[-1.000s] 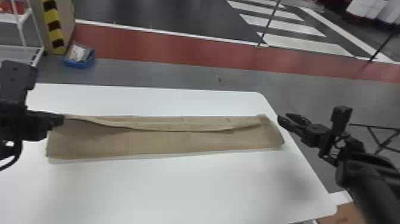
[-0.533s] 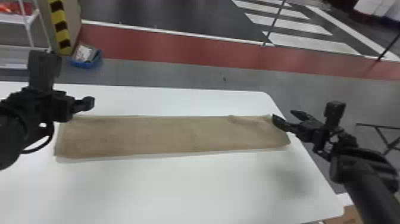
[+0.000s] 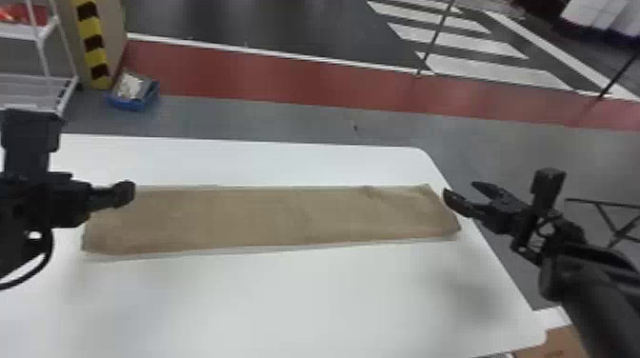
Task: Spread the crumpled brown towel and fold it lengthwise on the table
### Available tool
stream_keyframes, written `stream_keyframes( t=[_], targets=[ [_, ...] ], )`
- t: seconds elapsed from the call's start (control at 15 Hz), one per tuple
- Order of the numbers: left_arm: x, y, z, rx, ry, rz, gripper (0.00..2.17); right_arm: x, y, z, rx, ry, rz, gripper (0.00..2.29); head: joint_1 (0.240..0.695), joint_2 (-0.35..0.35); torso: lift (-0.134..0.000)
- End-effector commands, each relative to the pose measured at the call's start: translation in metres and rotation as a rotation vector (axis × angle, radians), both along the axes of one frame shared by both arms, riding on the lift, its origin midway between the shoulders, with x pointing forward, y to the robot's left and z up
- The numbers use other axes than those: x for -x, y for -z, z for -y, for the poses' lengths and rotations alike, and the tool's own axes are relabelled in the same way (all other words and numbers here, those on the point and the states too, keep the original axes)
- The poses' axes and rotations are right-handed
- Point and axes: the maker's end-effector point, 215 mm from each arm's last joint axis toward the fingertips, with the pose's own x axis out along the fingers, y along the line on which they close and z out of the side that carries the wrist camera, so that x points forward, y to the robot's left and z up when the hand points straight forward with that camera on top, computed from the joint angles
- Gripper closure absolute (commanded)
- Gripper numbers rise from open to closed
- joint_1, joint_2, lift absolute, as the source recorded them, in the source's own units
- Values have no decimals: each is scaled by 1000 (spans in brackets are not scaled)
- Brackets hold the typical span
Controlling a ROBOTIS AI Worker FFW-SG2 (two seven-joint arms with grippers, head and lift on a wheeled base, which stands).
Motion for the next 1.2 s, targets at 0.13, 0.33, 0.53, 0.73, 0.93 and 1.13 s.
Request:
stream_keyframes(
  t=[0.13, 0.33, 0.53, 0.73, 0.93, 1.13],
  targets=[
    [46, 37, -24, -10, -25, -183, 188, 5, -3, 2, -6, -6, 7, 70, 695, -310, -123],
    [47, 42, -28, -6, -28, -192, 275, 5, 0, -2, -11, -12, 5, 70, 695, -309, -123],
    [46, 48, -17, -5, -9, -208, 275, 7, 1, -2, -14, -15, 4, 70, 695, -304, -123],
    [43, 51, -1, -2, 18, -217, 400, 10, 0, 4, -11, -5, 7, 70, 695, -313, -123],
    [38, 55, 10, -7, 38, -228, 441, 11, 0, 7, -12, 1, 8, 70, 695, -330, -123],
    [40, 58, 14, -9, 44, -236, 593, 11, -3, 8, -8, 2, 15, 70, 695, -344, -123]
  ],
)
